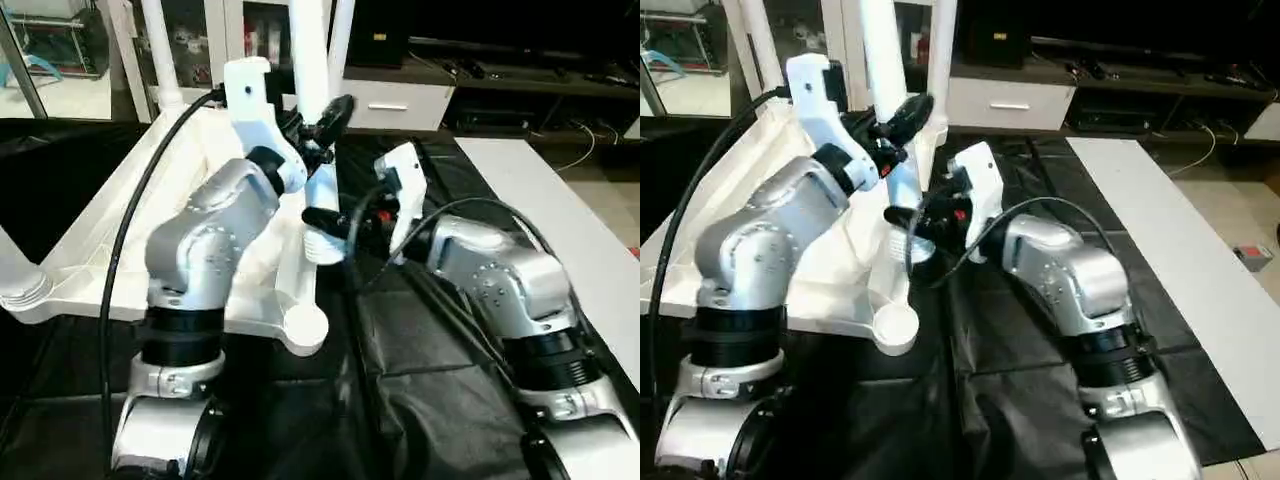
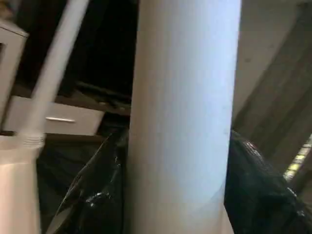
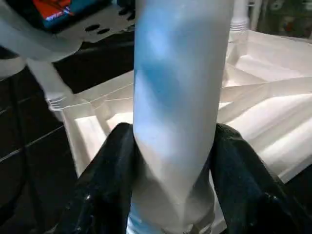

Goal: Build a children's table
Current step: Pick table leg

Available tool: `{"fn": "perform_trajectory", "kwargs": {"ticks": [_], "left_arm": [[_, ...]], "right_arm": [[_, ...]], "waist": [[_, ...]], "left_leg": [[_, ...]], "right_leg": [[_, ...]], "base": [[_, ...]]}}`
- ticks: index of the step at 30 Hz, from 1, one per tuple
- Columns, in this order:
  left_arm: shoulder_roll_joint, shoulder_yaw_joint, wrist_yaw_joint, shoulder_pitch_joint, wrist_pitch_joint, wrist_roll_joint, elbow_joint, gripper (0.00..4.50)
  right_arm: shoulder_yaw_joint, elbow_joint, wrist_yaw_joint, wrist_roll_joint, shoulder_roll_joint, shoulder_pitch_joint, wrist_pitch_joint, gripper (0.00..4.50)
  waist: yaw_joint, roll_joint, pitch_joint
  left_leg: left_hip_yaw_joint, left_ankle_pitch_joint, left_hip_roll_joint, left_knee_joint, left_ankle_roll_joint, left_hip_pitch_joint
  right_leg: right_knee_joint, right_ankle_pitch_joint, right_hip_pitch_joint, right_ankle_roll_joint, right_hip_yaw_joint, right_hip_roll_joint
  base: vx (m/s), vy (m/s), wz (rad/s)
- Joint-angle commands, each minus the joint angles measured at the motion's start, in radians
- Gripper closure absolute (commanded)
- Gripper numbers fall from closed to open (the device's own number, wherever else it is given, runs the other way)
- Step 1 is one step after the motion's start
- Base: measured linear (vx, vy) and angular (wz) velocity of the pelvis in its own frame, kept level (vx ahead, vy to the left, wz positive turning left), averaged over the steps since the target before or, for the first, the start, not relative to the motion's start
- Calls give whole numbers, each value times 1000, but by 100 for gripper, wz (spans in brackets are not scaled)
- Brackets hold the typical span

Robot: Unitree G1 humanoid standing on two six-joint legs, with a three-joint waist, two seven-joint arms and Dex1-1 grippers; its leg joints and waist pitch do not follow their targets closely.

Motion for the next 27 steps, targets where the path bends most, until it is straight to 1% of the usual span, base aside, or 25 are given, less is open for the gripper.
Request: {"fn": "perform_trajectory", "kwargs": {"ticks": [1,2,3,4,5,6,7,8,9,10,12,13,14,16,17,20,21,22,23,24,27], "left_arm": [[6,20,-52,-7,56,-76,2,149],[8,27,-57,-8,63,-88,4,146],[18,46,-84,-11,93,-131,5,135],[28,60,-107,-15,116,-161,6,122],[36,69,-123,-19,131,-178,9,113],[46,89,-154,-25,169,-229,11,110],[62,105,-196,-30,206,-279,16,108],[68,108,-212,-31,218,-294,19,101],[87,116,-258,-34,254,-337,26,98],[135,108,-358,-33,320,-392,35,96],[158,92,-401,-30,342,-403,33,96],[178,72,-442,-26,350,-404,26,96],[190,59,-467,-25,354,-405,21,96],[212,40,-528,-22,366,-422,12,96],[225,35,-561,-22,375,-440,9,96],[240,31,-582,-25,380,-448,10,96],[243,30,-587,-26,376,-447,11,113],[241,36,-584,-29,372,-447,20,131],[237,47,-581,-32,366,-449,34,131],[235,51,-581,-32,364,-449,38,136],[230,63,-577,-32,357,-456,52,174]], "right_arm": [[-18,-67,123,62,-39,13,-26,261],[-22,-74,135,70,-44,17,-25,261],[-36,-93,171,99,-61,27,-17,261],[-53,-113,209,133,-75,38,-5,262],[-63,-121,234,152,-83,43,1,262],[-81,-142,278,191,-103,57,20,262],[-96,-161,329,234,-126,72,45,262],[-99,-167,346,247,-135,78,55,262],[-109,-185,396,287,-161,93,84,262],[-121,-214,491,364,-215,119,147,262],[-121,-219,518,385,-234,127,168,262],[-115,-219,544,392,-253,134,180,262],[-109,-217,559,393,-265,138,185,262],[-103,-208,587,405,-283,148,205,262],[-103,-202,598,413,-290,153,215,262],[-102,-200,605,416,-298,156,217,262],[-102,-199,605,417,-298,156,218,262],[-105,-197,605,420,-297,155,221,262],[-106,-194,605,422,-294,154,224,262],[-106,-193,606,421,-293,154,224,262],[-102,-192,607,414,-291,155,220,262]], "waist": [[3,10,-78],[3,10,-78],[5,8,-78],[7,9,-78],[7,7,-77],[7,9,-78],[10,9,-77],[10,9,-77],[11,9,-77],[14,13,-77],[17,12,-76],[18,14,-74],[20,16,-74],[23,17,-73],[25,15,-73],[26,15,-74],[26,15,-74],[26,13,-74],[28,15,-73],[28,14,-73],[31,13,-76]], "left_leg": [[-18,-202,39,-69,-70,38],[-18,-202,39,-69,-70,38],[-17,-200,38,-69,-62,36],[-17,-198,37,-69,-59,37],[-17,-205,39,-68,-55,37],[-17,-205,37,-67,-54,40],[-15,-203,36,-64,-45,40],[-15,-203,36,-64,-45,40],[-16,-199,38,-67,-42,38],[-15,-205,34,-65,-35,42],[-16,-210,37,-68,-36,41],[-17,-231,37,-69,-44,42],[-18,-238,39,-70,-48,42],[-18,-260,40,-71,-58,46],[-18,-266,40,-71,-60,46],[-20,-260,42,-72,-67,44],[-20,-259,42,-73,-70,44],[-20,-260,43,-73,-71,44],[-19,-268,43,-72,-72,46],[-19,-269,42,-72,-72,45],[-20,-253,43,-73,-74,43]], "right_leg": [[-83,-94,30,-155,39,-79],[-83,-94,30,-155,39,-79],[-81,-85,32,-160,39,-77],[-81,-91,33,-162,38,-78],[-83,-102,30,-166,39,-78],[-81,-109,30,-172,37,-77],[-83,-113,31,-179,38,-77],[-83,-113,31,-179,38,-77],[-83,-115,30,-181,38,-75],[-85,-131,30,-184,37,-73],[-85,-145,29,-183,37,-73],[-90,-177,26,-183,37,-75],[-91,-190,27,-180,38,-78],[-95,-231,24,-173,39,-82],[-95,-242,23,-172,39,-81],[-92,-236,23,-174,38,-82],[-92,-236,24,-172,38,-82],[-92,-237,23,-171,38,-81],[-93,-245,21,-173,38,-83],[-94,-248,22,-173,38,-84],[-90,-228,24,-172,37,-83]], "base": [[0,0,0],[0,0,0],[0,0,0],[0,0,0],[0,0,0],[0,0,0],[0,0,0],[0,0,0],[0,0,0],[0,0,0],[0,0,0],[0,0,0],[0,0,0],[0,0,0],[0,0,0],[0,0,0],[0,0,0],[0,0,0],[0,0,0],[0,0,0],[0,0,0]]}}
